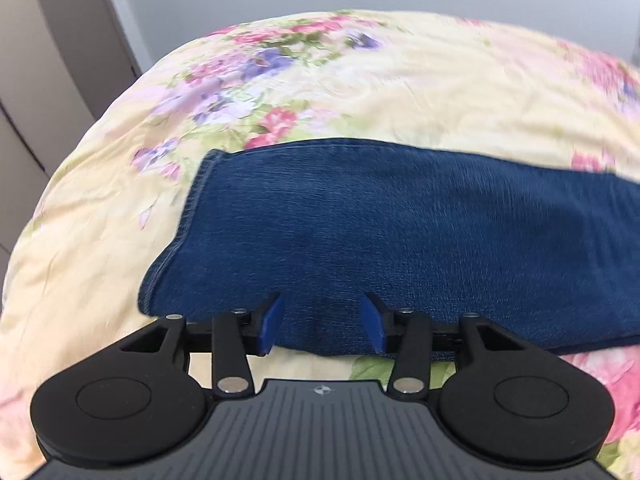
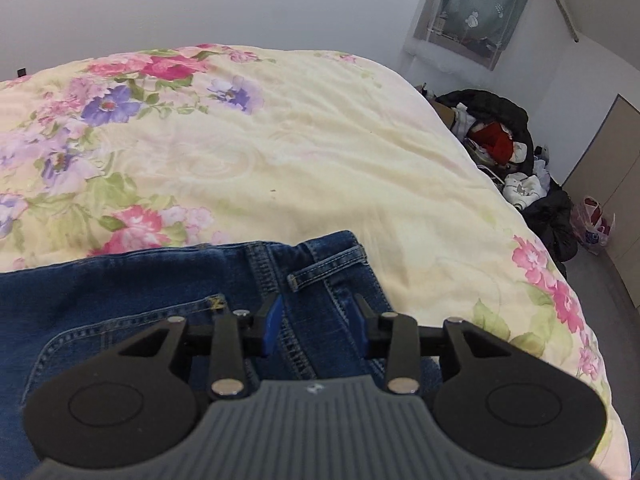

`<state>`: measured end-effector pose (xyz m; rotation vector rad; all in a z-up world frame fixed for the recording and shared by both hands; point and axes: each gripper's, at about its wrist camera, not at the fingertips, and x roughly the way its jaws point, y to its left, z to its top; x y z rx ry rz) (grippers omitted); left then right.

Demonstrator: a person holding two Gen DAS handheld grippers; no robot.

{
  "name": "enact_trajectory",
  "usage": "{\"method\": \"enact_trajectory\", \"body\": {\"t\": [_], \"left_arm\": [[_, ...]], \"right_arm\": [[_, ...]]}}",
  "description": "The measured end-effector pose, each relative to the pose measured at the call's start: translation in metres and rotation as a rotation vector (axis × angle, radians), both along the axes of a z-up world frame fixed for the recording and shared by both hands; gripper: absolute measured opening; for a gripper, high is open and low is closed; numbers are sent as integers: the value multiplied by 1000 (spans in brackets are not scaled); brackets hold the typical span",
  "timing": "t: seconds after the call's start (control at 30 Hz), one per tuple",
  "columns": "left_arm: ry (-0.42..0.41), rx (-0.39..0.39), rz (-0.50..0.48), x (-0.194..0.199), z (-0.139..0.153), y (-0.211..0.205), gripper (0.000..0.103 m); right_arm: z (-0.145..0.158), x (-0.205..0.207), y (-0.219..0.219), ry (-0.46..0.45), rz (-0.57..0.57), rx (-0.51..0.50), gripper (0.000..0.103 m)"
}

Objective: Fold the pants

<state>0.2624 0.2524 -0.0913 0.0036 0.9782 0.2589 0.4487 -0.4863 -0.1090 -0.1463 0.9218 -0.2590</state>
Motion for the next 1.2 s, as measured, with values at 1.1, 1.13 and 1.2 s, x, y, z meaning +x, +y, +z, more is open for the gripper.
{"method": "enact_trajectory", "body": {"t": [1.1,1.13,1.2], "left_arm": [[-311,-964,532,-80,-71,140,64],[-316,-962,537,-78,-72,141,64],[-322,-952,539,-71,-72,141,62]], "right_arm": [[-3,-69,258,108,477,75,35],[-4,-68,258,108,475,75,35],[-4,-67,260,108,475,80,35]]}}
